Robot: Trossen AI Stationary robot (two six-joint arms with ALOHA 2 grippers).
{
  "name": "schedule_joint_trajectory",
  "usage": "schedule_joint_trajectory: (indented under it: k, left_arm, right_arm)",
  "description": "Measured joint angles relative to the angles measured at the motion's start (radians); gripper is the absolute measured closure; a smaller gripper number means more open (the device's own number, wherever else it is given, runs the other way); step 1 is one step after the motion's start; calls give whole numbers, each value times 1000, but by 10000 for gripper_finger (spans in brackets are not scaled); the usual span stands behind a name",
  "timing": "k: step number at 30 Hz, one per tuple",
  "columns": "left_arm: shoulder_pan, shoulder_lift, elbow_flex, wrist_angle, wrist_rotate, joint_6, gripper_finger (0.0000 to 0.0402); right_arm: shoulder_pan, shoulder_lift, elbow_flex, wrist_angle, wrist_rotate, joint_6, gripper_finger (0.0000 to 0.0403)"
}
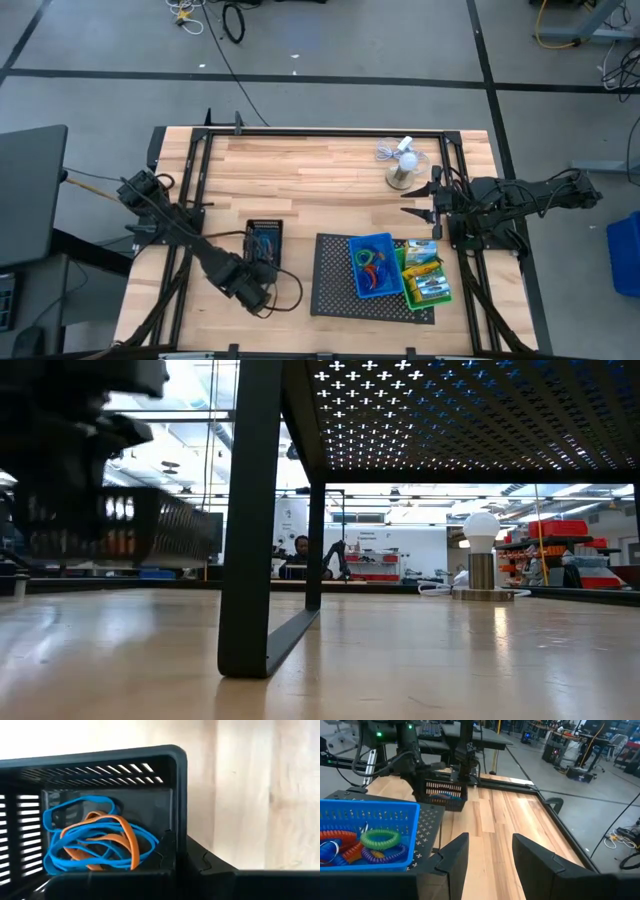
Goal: Pick & Place Office Desk Supplies
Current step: Put the black bin with the rubber bands on the shelf
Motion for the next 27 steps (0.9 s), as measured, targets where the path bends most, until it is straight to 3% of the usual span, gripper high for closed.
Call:
schedule_joint_trajectory:
  k: [6,19,27]
  left_arm:
    - [20,0,113,-137,-37,-10,398]
    - [64,0,350,-265,-37,82,398]
    - [106,121,555,-336,-15,211,398]
  right_arm:
    - [0,0,0,1,10,2,242]
    - [0,0,0,12,31,-23,242]
    - [0,-7,6,45,41,-74,242]
